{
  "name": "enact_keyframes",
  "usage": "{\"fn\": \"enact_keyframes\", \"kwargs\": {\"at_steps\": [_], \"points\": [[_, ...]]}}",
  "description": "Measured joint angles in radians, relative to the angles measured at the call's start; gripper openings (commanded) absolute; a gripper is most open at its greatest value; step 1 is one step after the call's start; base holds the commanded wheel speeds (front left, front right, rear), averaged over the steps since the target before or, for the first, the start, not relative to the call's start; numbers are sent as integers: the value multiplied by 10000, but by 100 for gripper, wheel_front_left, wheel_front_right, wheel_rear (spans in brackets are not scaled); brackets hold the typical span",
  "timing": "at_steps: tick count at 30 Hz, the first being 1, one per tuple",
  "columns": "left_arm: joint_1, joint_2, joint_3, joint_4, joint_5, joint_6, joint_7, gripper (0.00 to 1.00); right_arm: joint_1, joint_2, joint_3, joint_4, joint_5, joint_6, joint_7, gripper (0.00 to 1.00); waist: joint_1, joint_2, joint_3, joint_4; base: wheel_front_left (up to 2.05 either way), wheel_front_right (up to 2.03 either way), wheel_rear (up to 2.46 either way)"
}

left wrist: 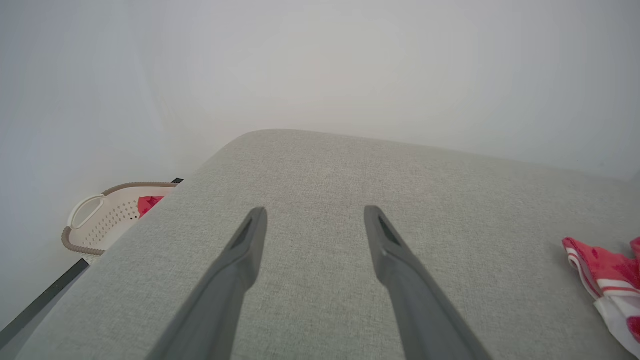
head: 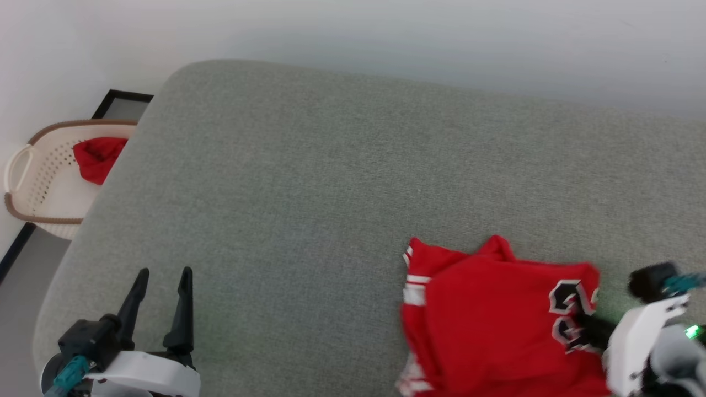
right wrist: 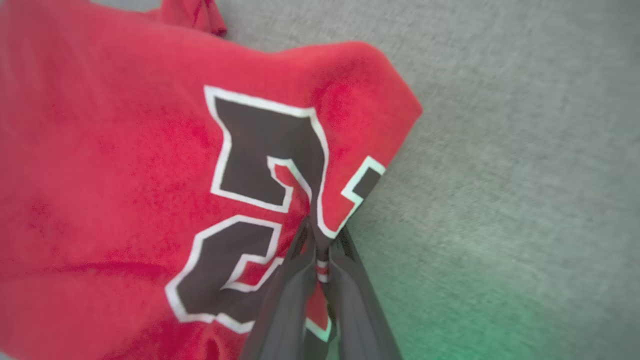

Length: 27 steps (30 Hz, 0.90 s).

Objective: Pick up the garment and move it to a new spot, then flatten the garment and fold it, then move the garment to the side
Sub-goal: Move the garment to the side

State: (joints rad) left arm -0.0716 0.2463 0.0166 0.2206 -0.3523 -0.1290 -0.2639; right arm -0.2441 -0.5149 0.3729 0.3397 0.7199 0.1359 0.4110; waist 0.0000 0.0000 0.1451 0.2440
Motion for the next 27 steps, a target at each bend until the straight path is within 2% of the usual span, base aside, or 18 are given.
{"fn": "enact_keyframes", "kwargs": {"at_steps": [9, 18, 27], "points": [[10, -25, 56, -75, 12, 0, 0, 100, -775, -1329, -660, 59, -305, -42, 176, 0, 0, 0, -32, -399, 0, 0, 0], [-187, -44, 33, -303, 56, 0, 0, 100, -1595, -2959, -1229, 412, -767, -44, 157, 0, 0, 0, 202, -1010, 0, 0, 0], [-543, -52, -65, -477, 59, 0, 0, 100, -2654, -4520, -1074, 1317, -1076, -44, -479, 0, 0, 0, 812, -1477, 0, 0, 0]]}}
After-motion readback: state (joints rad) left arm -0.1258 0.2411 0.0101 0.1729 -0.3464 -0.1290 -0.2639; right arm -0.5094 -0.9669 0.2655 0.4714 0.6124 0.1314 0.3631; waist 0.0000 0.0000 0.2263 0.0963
